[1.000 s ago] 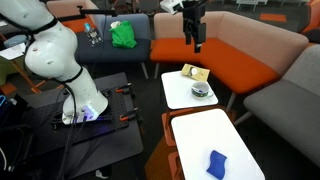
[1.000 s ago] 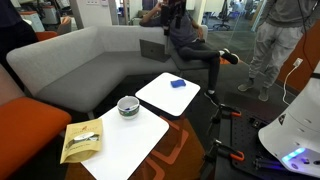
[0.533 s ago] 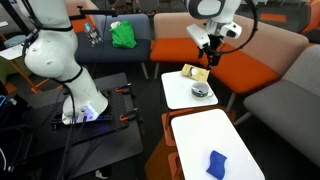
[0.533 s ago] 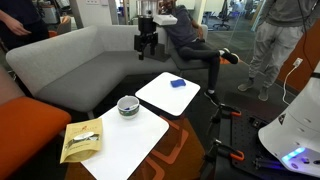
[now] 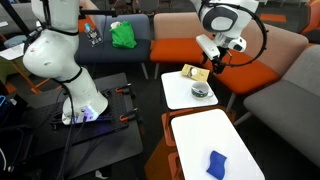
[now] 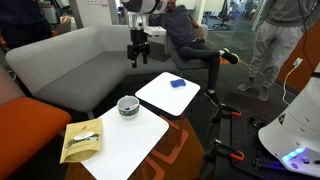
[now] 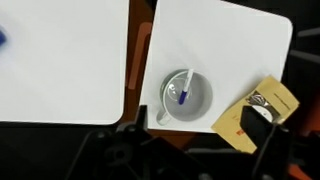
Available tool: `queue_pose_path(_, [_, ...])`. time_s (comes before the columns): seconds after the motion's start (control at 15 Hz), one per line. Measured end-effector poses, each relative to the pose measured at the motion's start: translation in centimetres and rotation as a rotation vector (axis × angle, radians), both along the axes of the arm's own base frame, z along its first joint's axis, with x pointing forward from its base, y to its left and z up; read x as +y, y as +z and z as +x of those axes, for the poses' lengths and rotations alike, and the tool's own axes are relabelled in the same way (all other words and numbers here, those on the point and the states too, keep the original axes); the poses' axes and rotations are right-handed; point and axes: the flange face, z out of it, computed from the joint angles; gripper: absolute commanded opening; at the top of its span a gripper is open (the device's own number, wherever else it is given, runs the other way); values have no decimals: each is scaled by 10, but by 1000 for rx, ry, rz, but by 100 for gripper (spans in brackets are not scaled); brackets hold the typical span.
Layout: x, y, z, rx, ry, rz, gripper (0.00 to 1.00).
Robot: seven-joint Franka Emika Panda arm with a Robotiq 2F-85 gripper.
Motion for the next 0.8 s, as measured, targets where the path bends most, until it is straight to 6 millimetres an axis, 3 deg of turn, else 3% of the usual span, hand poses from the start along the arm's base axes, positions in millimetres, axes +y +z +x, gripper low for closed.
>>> queue_pose_path(0.4, [-1, -9, 0, 6, -1, -2, 100])
queue_pose_path(0.8, [11, -74, 0, 38, -7, 20, 100])
